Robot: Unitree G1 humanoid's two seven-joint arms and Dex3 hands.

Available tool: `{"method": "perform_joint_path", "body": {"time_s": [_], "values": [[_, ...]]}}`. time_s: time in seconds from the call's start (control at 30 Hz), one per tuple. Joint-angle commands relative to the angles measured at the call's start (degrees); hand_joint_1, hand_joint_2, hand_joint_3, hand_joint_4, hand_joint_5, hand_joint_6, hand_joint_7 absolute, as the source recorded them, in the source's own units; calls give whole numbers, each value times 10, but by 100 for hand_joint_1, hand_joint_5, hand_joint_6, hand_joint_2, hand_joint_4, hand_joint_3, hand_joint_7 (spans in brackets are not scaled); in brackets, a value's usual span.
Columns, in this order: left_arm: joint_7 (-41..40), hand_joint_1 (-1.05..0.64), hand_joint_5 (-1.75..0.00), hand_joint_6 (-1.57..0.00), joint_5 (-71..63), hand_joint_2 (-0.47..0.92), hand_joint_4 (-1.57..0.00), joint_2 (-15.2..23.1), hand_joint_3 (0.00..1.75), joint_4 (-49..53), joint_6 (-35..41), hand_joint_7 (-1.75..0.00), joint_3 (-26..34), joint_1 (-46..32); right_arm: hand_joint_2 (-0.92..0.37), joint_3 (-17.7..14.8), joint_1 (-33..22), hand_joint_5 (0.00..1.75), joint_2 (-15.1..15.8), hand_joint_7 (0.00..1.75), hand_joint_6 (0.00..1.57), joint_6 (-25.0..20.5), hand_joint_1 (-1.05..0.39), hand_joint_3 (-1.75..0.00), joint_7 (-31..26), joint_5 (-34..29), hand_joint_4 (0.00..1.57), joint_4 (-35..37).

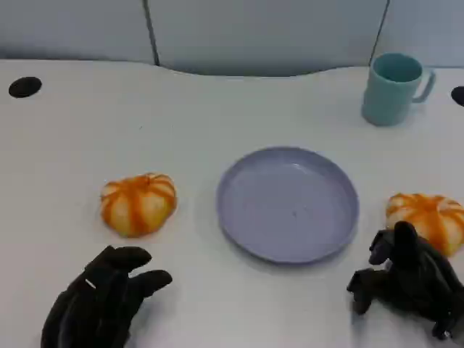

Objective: Grasp the bread from the table and place it into the plate.

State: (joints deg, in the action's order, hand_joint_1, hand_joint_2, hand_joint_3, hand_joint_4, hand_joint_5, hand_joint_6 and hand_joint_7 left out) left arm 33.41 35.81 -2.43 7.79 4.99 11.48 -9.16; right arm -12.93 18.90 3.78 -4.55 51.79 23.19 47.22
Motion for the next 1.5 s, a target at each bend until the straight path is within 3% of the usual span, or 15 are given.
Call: {"method": "perform_joint_path", "body": {"time_s": [0.03, 0.97, 1.13, 1.33, 1.5], "values": [[1, -79, -162, -59, -1, 92, -61, 7, 13, -3, 0, -106, 5, -1, -92, -1, -2, 73, 6, 46, 157, 0, -52, -37, -2, 0, 157, 2], [-5, -79, -159, -57, -12, 92, -57, 9, 14, -12, -11, -105, 4, -3, -92, -2, 0, 72, 5, 44, 157, 6, -52, -37, 7, 1, 157, 11], [8, -77, -140, -54, -33, 92, -45, 16, 15, -19, -55, -87, 7, 3, -92, 0, -2, 71, 3, 45, 157, 5, -52, -37, 1, -2, 157, 6], [6, -74, -91, -65, -77, 92, -50, 43, 9, -48, -97, -32, -6, 18, -92, -3, 2, 72, -2, 46, 157, 3, -51, -37, -5, 1, 157, 10], [-4, -77, -75, -48, -138, 92, -28, 74, 12, -66, -152, -14, -19, 36, -92, 0, 3, 73, -3, 46, 157, 10, -52, -36, -4, -3, 157, 11]]}}
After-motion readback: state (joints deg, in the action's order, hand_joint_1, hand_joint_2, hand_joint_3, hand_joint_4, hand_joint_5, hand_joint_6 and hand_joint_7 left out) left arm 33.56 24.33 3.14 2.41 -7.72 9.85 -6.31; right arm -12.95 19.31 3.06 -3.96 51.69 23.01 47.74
